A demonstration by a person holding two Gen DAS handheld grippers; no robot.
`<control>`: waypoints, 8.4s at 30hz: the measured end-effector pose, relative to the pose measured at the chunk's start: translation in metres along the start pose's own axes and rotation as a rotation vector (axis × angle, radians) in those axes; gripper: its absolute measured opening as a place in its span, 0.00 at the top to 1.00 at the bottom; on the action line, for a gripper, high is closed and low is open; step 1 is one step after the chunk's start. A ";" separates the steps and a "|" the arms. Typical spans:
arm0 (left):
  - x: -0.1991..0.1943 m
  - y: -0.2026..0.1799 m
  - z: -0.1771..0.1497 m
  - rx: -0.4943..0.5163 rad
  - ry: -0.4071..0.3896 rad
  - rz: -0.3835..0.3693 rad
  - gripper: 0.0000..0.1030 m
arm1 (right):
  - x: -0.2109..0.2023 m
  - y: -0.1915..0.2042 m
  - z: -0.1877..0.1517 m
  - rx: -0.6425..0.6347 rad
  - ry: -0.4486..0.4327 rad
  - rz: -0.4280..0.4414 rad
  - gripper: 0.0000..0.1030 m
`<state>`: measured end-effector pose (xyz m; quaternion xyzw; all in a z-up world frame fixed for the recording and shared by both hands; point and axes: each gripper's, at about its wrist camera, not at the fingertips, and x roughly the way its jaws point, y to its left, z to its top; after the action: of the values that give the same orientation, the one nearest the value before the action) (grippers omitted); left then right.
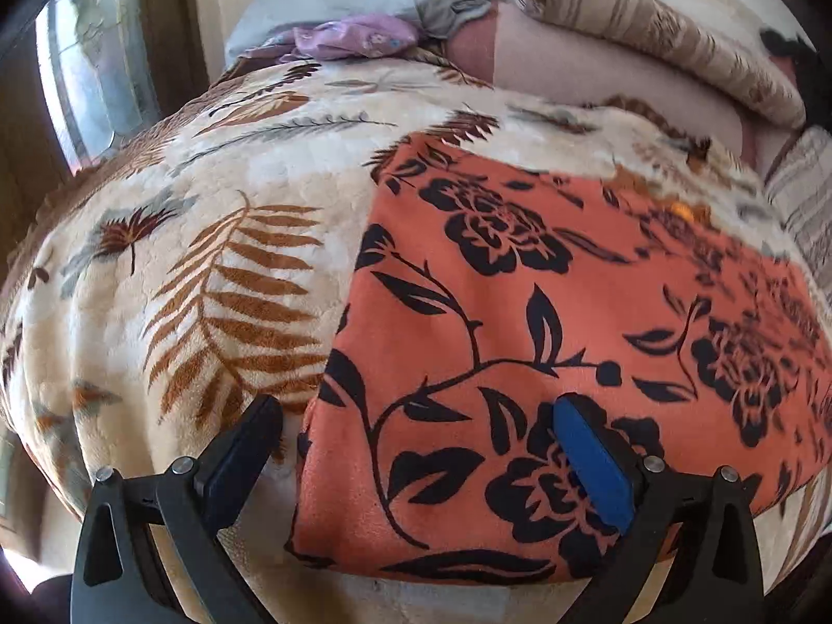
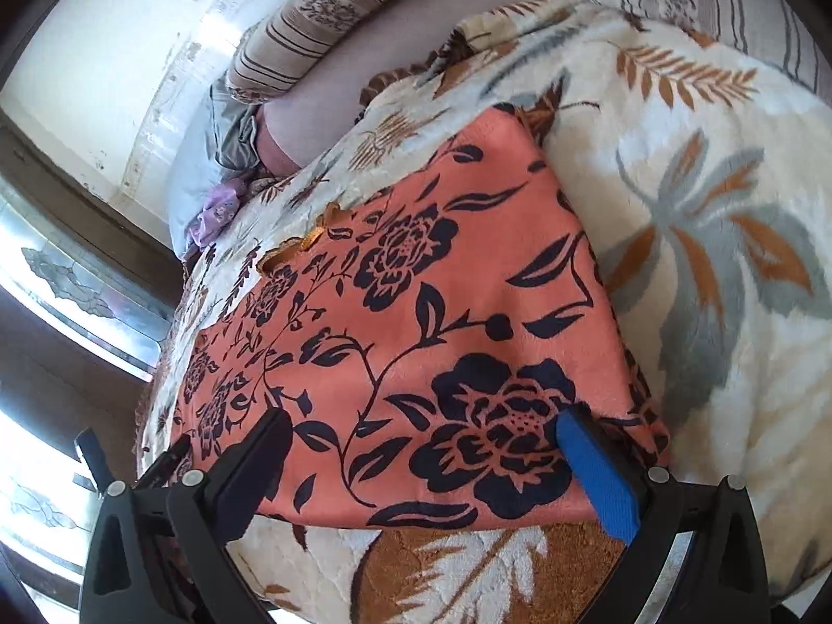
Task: Fold small clothes
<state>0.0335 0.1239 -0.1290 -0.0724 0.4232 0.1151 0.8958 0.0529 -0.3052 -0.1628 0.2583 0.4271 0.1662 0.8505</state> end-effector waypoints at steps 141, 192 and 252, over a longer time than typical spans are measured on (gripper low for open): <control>-0.017 0.027 0.005 -0.168 0.139 -0.047 0.16 | -0.015 -0.074 -0.018 0.528 -0.068 0.179 0.25; 0.019 0.017 0.067 -0.385 0.094 -0.689 0.15 | 0.141 0.212 -0.057 -0.214 0.198 0.075 0.90; -0.003 0.076 0.033 -0.118 0.275 -0.318 0.60 | 0.071 0.175 -0.103 -0.048 0.113 0.330 0.22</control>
<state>0.0358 0.2047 -0.1087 -0.2056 0.5173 -0.0141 0.8306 -0.0009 -0.0967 -0.1580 0.2945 0.4218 0.3279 0.7924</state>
